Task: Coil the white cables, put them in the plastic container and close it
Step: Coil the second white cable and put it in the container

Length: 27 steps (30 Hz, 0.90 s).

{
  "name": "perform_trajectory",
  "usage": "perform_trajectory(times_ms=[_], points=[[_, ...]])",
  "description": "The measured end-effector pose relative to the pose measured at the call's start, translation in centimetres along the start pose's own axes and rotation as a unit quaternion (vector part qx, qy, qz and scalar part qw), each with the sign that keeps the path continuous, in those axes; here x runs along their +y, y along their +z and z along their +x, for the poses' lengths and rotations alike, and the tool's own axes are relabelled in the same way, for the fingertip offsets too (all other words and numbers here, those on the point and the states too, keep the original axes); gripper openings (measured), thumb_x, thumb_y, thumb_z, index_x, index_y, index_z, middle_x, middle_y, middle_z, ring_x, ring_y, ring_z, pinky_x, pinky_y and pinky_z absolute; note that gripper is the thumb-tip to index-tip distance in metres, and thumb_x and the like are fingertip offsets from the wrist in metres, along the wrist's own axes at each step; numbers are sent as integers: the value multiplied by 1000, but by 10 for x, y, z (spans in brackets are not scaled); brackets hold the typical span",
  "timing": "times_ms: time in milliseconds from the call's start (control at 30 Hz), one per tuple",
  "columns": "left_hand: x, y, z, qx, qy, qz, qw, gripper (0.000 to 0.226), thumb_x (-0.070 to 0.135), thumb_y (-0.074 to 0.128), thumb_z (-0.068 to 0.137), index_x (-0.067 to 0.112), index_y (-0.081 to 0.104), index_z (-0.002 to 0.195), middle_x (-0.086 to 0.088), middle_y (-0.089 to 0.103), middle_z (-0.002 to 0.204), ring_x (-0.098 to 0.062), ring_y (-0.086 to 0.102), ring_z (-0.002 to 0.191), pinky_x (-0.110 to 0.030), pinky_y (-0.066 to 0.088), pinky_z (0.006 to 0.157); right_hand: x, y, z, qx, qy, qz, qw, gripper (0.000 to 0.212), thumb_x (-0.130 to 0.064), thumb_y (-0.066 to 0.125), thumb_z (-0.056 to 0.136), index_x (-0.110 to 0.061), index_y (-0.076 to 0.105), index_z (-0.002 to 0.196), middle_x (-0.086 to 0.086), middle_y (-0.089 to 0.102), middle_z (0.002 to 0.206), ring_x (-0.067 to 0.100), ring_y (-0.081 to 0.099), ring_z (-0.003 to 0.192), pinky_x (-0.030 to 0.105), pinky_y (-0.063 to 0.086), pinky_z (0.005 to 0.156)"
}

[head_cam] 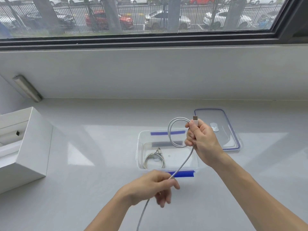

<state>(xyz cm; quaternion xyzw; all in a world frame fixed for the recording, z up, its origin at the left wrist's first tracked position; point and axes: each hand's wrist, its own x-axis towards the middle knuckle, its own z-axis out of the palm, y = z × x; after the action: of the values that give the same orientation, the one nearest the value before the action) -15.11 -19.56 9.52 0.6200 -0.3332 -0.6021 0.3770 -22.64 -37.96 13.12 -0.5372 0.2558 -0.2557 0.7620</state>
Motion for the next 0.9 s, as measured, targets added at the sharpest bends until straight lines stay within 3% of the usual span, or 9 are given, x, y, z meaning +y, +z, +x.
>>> perform_trajectory(times_ms=[133,233,333,400,467,600,700,900], points=[[-3,-18,-11,67,-32,-163,984,19,22,53,92,13,60,77,1,37,43,-10,30,36,-19,22,38,-4,-6,-3,-11,13,14,1000,21,-14,39,99,-6,51,83,-2,33,53,9,27,41,21,35,43],[-2,-39,-18,102,-67,-356,926,17,23,53,84,12,54,72,5,28,37,-8,26,29,-16,20,34,-5,-11,-4,-23,17,16,999,21,-14,39,99,-6,52,84,-2,33,52,10,27,42,22,36,44],[4,-55,-19,106,-67,-491,862,9,15,58,78,6,56,81,3,32,39,-10,33,27,-15,25,30,-1,-11,-7,-38,8,-43,998,21,-15,39,100,-5,53,88,-4,35,52,11,30,43,25,39,46],[12,-59,-18,81,-27,-551,830,34,0,76,60,-1,61,90,0,37,43,-12,38,32,-17,30,28,4,-8,-9,-39,1,-91,995,21,-15,38,100,-6,53,90,-6,36,51,11,32,45,26,40,48],[23,-59,-15,64,11,-583,810,49,-7,79,52,-6,62,98,-1,42,48,-13,42,36,-19,34,28,8,-5,-11,-38,0,-108,993,21,-15,38,100,-7,53,88,-6,36,50,11,32,45,27,40,49],[49,-47,-5,119,50,-543,829,25,14,51,80,0,57,100,-3,52,55,-13,51,43,-17,41,34,13,1,-16,-45,1,-132,990,21,-14,38,100,-6,54,88,-4,34,52,10,32,43,27,42,49],[63,-34,5,156,71,-496,851,16,15,56,84,3,59,95,-5,56,61,-14,55,48,-19,47,41,16,4,-19,-50,2,-160,986,20,-15,39,99,-6,54,89,-1,37,53,10,36,44,28,44,51],[78,3,25,292,113,-293,903,9,14,55,93,7,55,87,-5,57,62,-13,54,45,-22,45,41,21,8,-24,-46,8,-162,986,23,-15,42,99,-8,54,81,-1,49,50,14,47,47,31,47,56]])
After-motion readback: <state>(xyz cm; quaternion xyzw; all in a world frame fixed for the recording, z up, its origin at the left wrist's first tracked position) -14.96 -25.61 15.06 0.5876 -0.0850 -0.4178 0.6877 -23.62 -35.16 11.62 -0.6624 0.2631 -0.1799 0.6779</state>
